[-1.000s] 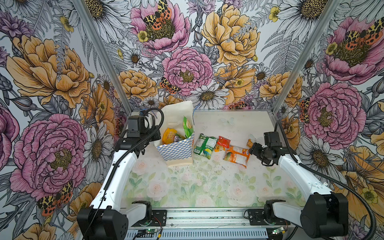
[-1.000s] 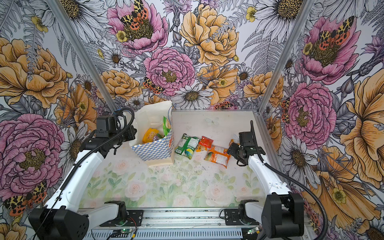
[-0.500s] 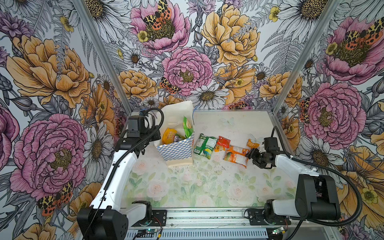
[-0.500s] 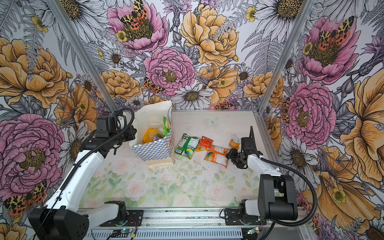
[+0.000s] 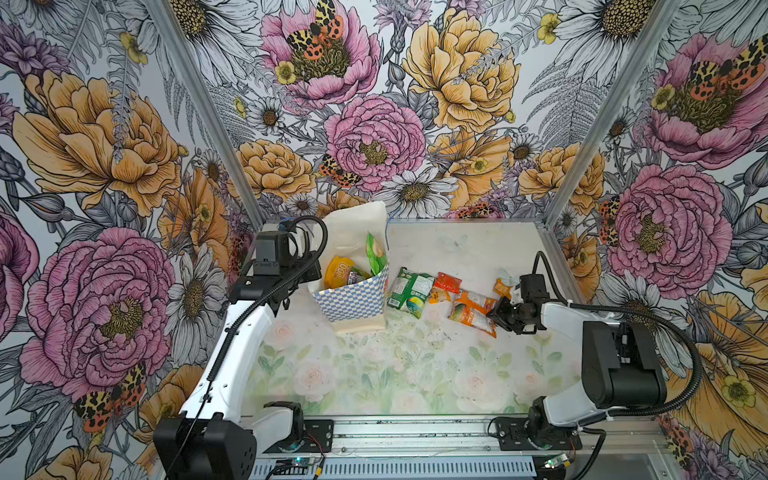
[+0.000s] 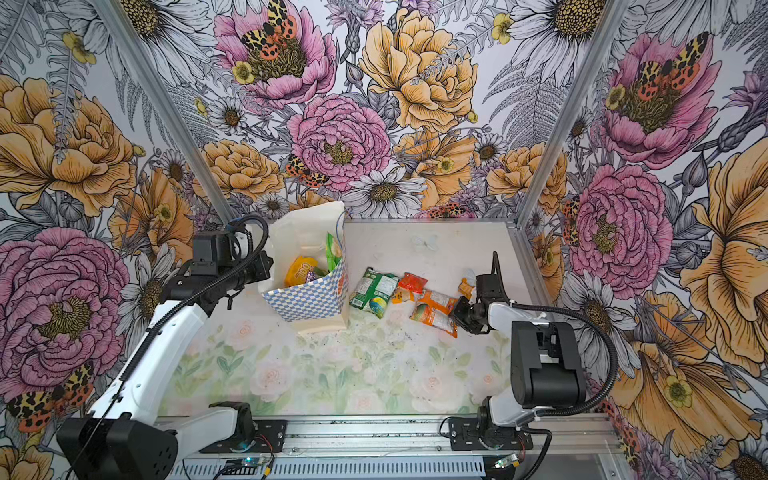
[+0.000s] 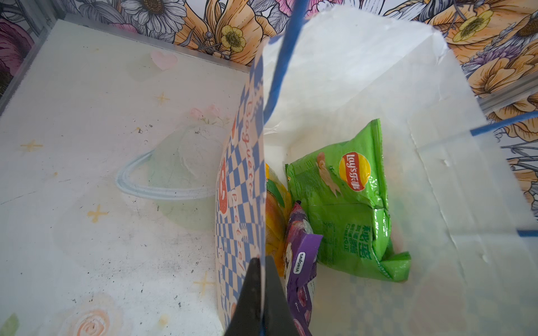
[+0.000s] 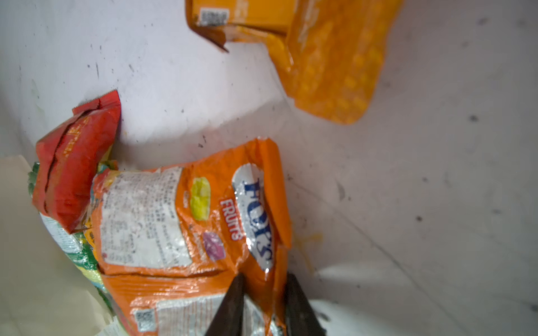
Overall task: Place the snacks into the paper bag
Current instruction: 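Lower the right gripper onto the orange Fox's Fruits bag and close, then lift the orange Fox's bag and carry it toward the paper bag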
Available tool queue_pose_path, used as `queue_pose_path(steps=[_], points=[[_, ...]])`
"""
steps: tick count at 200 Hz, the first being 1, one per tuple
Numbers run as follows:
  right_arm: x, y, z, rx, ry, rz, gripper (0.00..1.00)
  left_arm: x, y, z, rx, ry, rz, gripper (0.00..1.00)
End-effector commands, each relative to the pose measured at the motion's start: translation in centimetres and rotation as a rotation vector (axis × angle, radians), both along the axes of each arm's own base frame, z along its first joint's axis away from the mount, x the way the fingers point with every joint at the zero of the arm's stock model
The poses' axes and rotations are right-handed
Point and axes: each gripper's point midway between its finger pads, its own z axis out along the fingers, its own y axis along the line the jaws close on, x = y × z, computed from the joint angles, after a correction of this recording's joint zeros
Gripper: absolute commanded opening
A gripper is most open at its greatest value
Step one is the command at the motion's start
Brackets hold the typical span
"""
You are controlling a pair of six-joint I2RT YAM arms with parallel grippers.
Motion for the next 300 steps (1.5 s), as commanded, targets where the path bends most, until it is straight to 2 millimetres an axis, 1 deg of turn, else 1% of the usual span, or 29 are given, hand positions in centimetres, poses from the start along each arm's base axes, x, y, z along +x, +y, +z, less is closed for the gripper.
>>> queue_pose_path(steps=[1, 23, 64, 103, 124, 161, 182, 205, 236, 266, 289, 300], points=[[-0.4, -0.2, -0.7, -0.013, 0.030, -0.029, 0.12, 0.2, 0.2, 2.5, 0.022, -0.086, 0.003, 0.00], [0.0, -0.3, 0.1, -0.013, 0.001, -0.040, 0.00, 0.2, 0.2, 2.6, 0.023, -0.090, 0.005, 0.00], [0.1, -0.3, 1.5, -0.014, -0.042, -0.056, 0.00, 0.2, 0.3, 2.6, 0.024, -0.090, 0.006, 0.00], [-0.1, -0.2, 2.3, -0.002, -0.063, -0.065, 0.00, 0.2, 0.3, 2.7, 0.025, -0.091, 0.007, 0.00], [0.0, 0.0, 3.8, 0.019, -0.092, -0.069, 0.00, 0.1, 0.3, 2.7, 0.026, -0.093, 0.006, 0.00], [0.1, 0.5, 8.3, 0.037, -0.176, -0.074, 0.00, 0.1, 0.2, 2.9, 0.023, -0.097, 0.002, 0.00], [0.4, 0.9, 11.5, 0.050, -0.248, -0.076, 0.00, 0.0, 0.2, 3.0, 0.021, -0.102, 0.000, 0.00], [0.8, 1.8, 15.4, 0.058, -0.332, -0.056, 0.00, -0.1, -0.1, 3.1, 0.017, -0.107, -0.009, 0.00], [1.3, 2.8, 20.4, 0.050, -0.447, -0.038, 0.00, -0.3, -0.7, 3.8, 0.012, -0.136, -0.031, 0.00], [2.1, 4.1, 24.5, 0.045, -0.538, -0.009, 0.00, -0.6, -1.3, 4.4, 0.010, -0.159, -0.051, 0.00], [2.8, 5.1, 27.5, 0.041, -0.602, 0.007, 0.00, -0.7, -1.8, 4.4, 0.007, -0.161, -0.065, 0.00], [3.1, 5.8, 29.5, 0.045, -0.642, 0.023, 0.00, -0.8, -2.0, 4.5, 0.005, -0.167, -0.071, 0.00]])
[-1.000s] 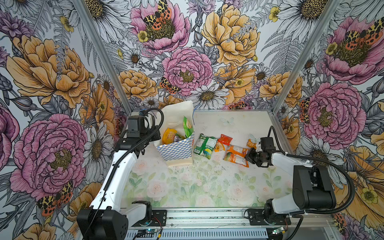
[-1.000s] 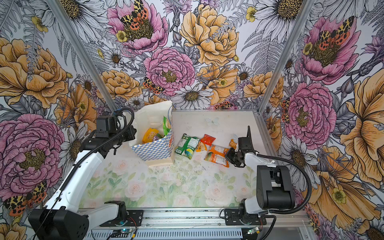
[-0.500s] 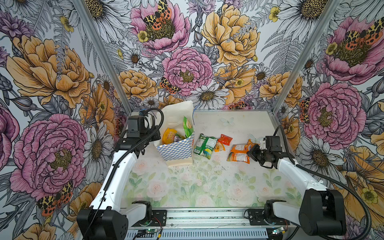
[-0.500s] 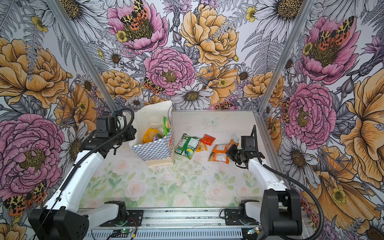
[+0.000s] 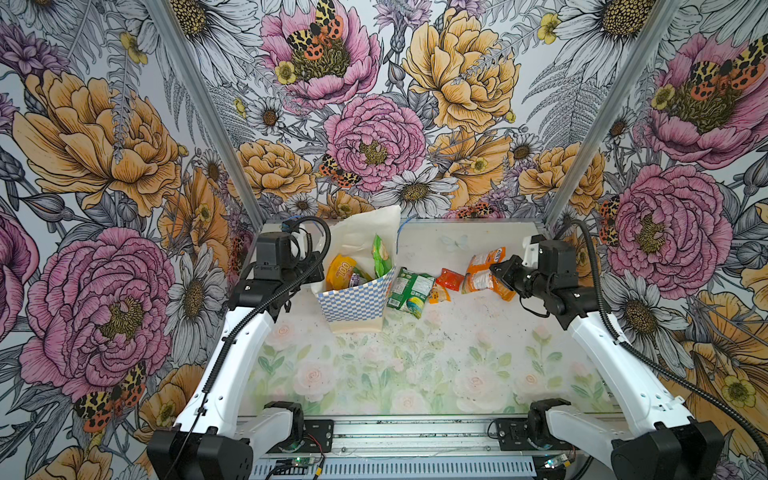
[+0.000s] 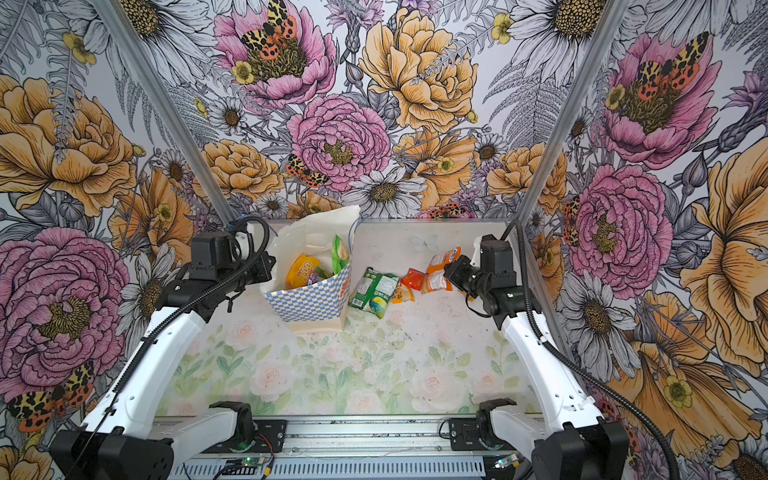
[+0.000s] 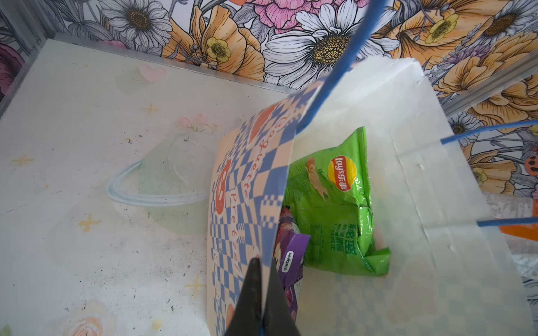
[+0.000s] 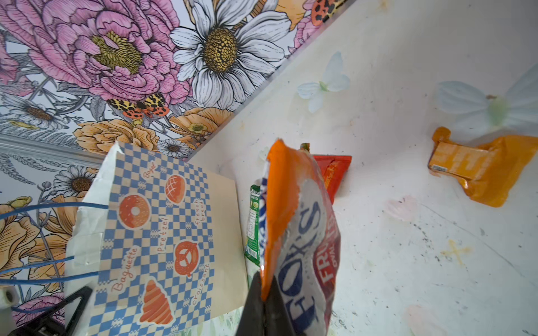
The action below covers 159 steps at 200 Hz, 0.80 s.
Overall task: Place the snacks into the paper bag
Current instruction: 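Lift the orange Fox's bag and carry it toward the paper bag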
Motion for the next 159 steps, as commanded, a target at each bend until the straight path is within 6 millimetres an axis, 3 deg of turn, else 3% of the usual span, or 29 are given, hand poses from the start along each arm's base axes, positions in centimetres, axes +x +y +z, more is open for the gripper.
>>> queue_pose_path(steps=[1, 29, 89, 122, 159], points=[[1.2, 0.7, 5.2, -0.005, -0.132, -0.004, 0.00, 0.2, -0.6, 2.9, 0.001, -0.117, -0.029, 0.00], [2.2, 2.6, 10.6, -0.001, -0.243, 0.033, 0.00, 0.0, -0.9, 3.1, -0.001, -0.123, -0.040, 0.00], [4.7, 6.3, 20.0, -0.020, -0.440, 0.092, 0.00, -0.3, -1.7, 3.6, 0.000, -0.143, -0.075, 0.00], [6.7, 8.0, 23.2, -0.013, -0.483, 0.120, 0.00, -0.4, -2.0, 3.5, -0.001, -0.141, -0.085, 0.00], [7.7, 12.3, 25.0, 0.011, -0.512, 0.203, 0.00, -0.6, -2.5, 3.6, -0.004, -0.146, -0.105, 0.00]])
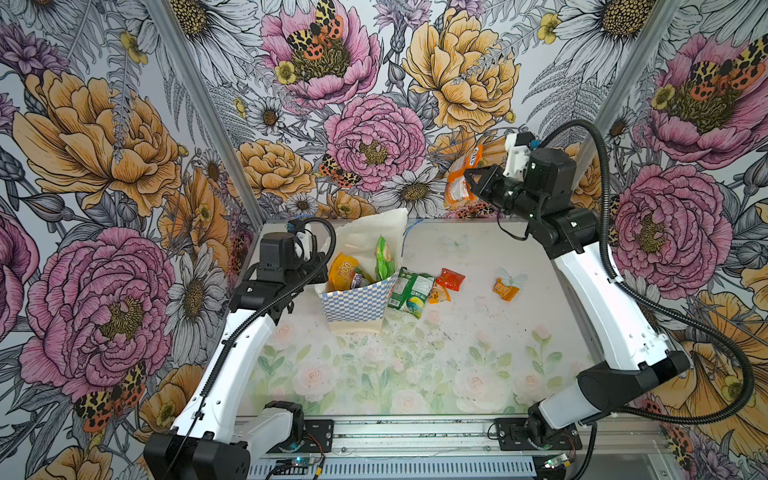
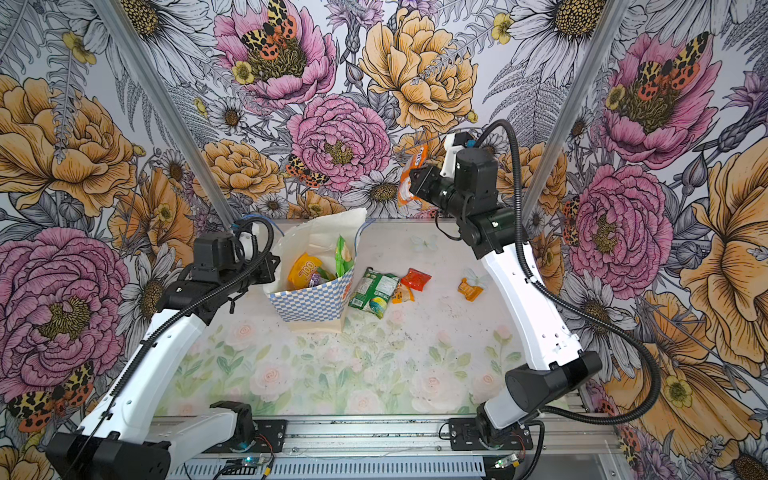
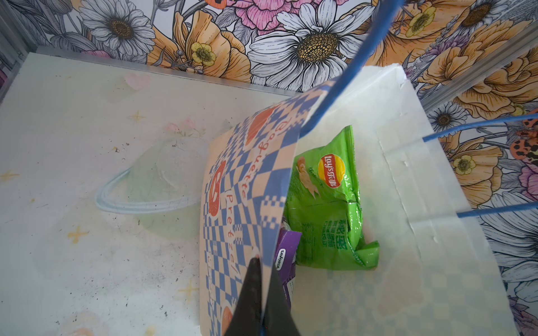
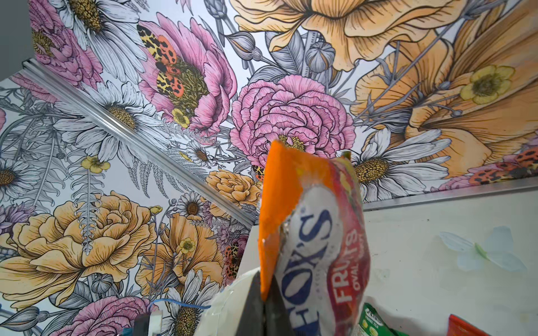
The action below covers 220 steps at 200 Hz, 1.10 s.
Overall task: Place the snacks into the paper bag
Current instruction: 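Lift the orange Fox's bag and carry it toward the paper bag, then lower the orange Fox's bag into the paper bag with the right gripper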
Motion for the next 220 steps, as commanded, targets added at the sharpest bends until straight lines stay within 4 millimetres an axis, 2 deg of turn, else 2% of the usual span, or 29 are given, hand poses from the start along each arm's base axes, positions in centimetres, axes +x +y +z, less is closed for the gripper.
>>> queue_pose_path(steps=[1, 18, 38, 63, 88, 121, 162, 188, 213, 215, 220], points=[[-0.2, 2.5, 2.3, 0.000, -0.064, 0.057, 0.00, -0.2, -1.0, 3.0, -0.018, -0.118, -0.052, 0.00], [0.1, 4.3, 3.0, -0.003, -0.070, 0.096, 0.00, -0.3, -1.2, 3.3, -0.021, -0.127, -0.066, 0.00], [0.2, 6.9, 2.9, -0.011, -0.056, 0.152, 0.00, -0.3, -1.2, 3.4, -0.018, -0.134, -0.063, 0.00], [-0.4, 10.4, 1.2, -0.034, -0.019, 0.220, 0.00, -0.4, -1.1, 3.5, -0.016, -0.138, -0.057, 0.00], [-2.1, 13.6, -1.3, -0.085, 0.035, 0.295, 0.00, -0.2, -0.8, 3.2, -0.008, -0.131, -0.044, 0.00], [-4.5, 15.7, -4.9, -0.165, 0.104, 0.333, 0.00, -0.1, -0.7, 2.9, -0.006, -0.121, -0.036, 0.00], [-7.1, 18.1, -8.3, -0.214, 0.171, 0.408, 0.00, 0.1, -0.5, 2.7, -0.009, -0.113, -0.030, 0.00], [-7.4, 19.0, -10.6, -0.233, 0.222, 0.435, 0.00, 0.2, -0.6, 2.6, -0.012, -0.109, -0.031, 0.00], [-7.3, 19.5, -11.8, -0.234, 0.253, 0.447, 0.00, 0.1, -0.6, 2.6, -0.011, -0.109, -0.034, 0.00], [-8.1, 20.2, -11.8, -0.237, 0.251, 0.468, 0.00, 0.2, -0.6, 2.5, -0.011, -0.108, -0.033, 0.00], [-8.5, 20.6, -11.9, -0.239, 0.253, 0.478, 0.00, 0.2, -0.6, 2.6, -0.011, -0.110, -0.033, 0.00]])
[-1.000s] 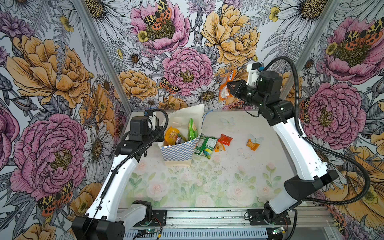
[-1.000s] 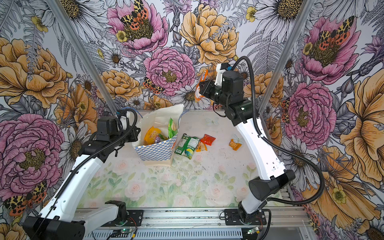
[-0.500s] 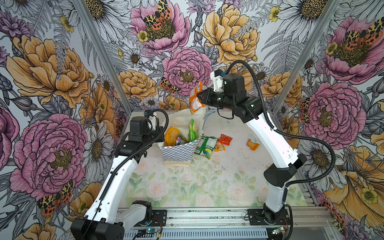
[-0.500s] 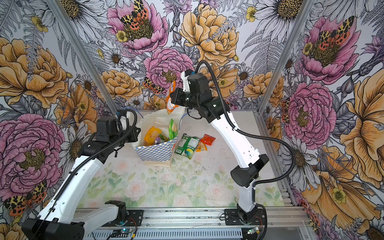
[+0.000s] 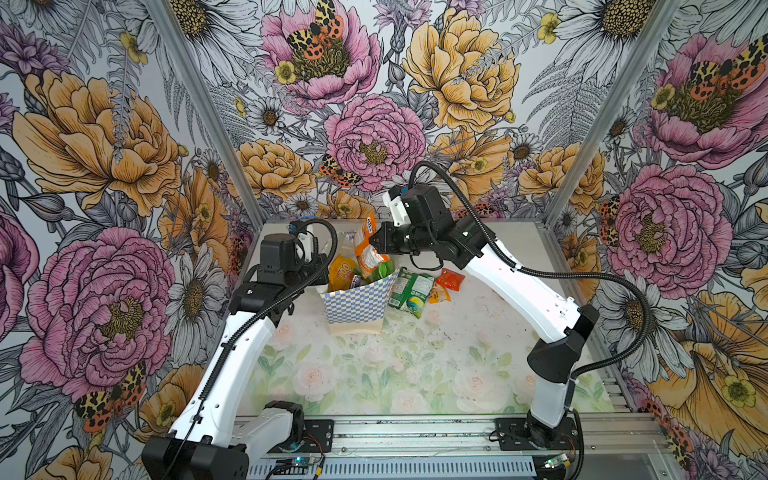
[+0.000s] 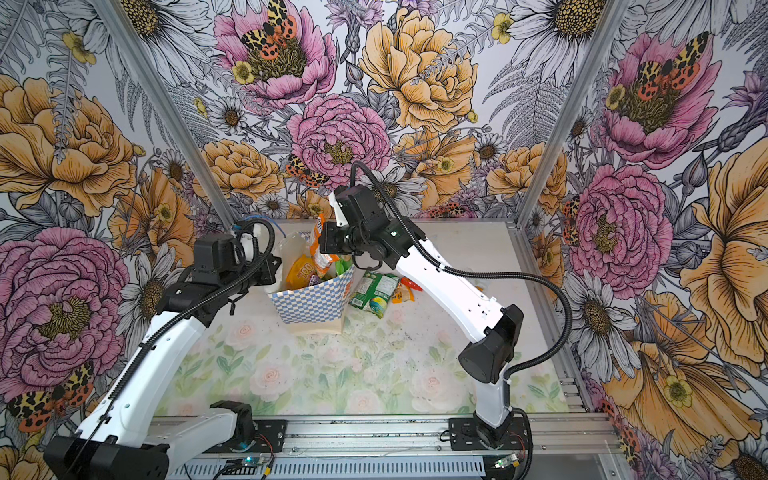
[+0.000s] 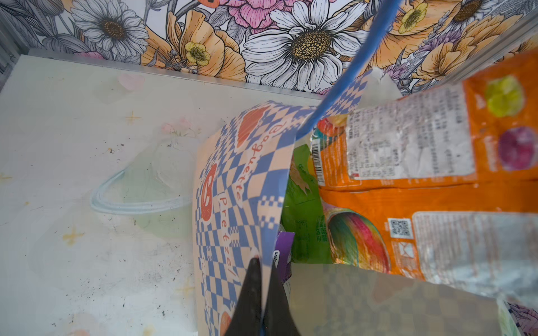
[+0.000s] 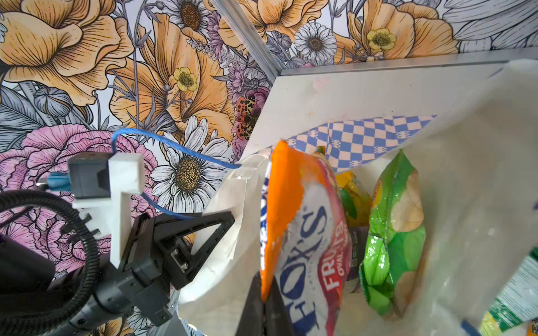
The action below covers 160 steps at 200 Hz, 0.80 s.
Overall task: Place the snacks into the paper bag
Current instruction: 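Lower the orange Fox's bag into the paper bag with the right gripper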
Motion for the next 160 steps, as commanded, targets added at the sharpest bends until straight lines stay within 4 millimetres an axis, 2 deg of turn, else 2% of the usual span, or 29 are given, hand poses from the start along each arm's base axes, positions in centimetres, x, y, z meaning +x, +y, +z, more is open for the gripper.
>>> queue_pose_path(steps=[1, 66, 81, 117, 160], points=[[-1.5, 1.2, 1.7, 0.043, -0.032, 0.044, 0.00, 0.6, -0.3, 2.5, -0.014, -0.103, -0.018, 0.00], [-2.4, 3.9, -0.5, 0.041, 0.036, 0.094, 0.00, 0.5, -0.4, 2.7, -0.016, -0.107, -0.023, 0.00], [-2.8, 4.5, -0.4, 0.045, 0.036, 0.109, 0.00, 0.5, -0.3, 2.6, -0.014, -0.106, -0.020, 0.00], [-4.2, 5.0, 0.9, 0.059, 0.009, 0.130, 0.00, 0.6, -0.2, 2.4, -0.011, -0.099, -0.013, 0.00], [-5.0, 2.9, 3.3, 0.042, -0.088, 0.070, 0.00, 0.7, 0.1, 2.4, -0.014, -0.095, -0.003, 0.00]])
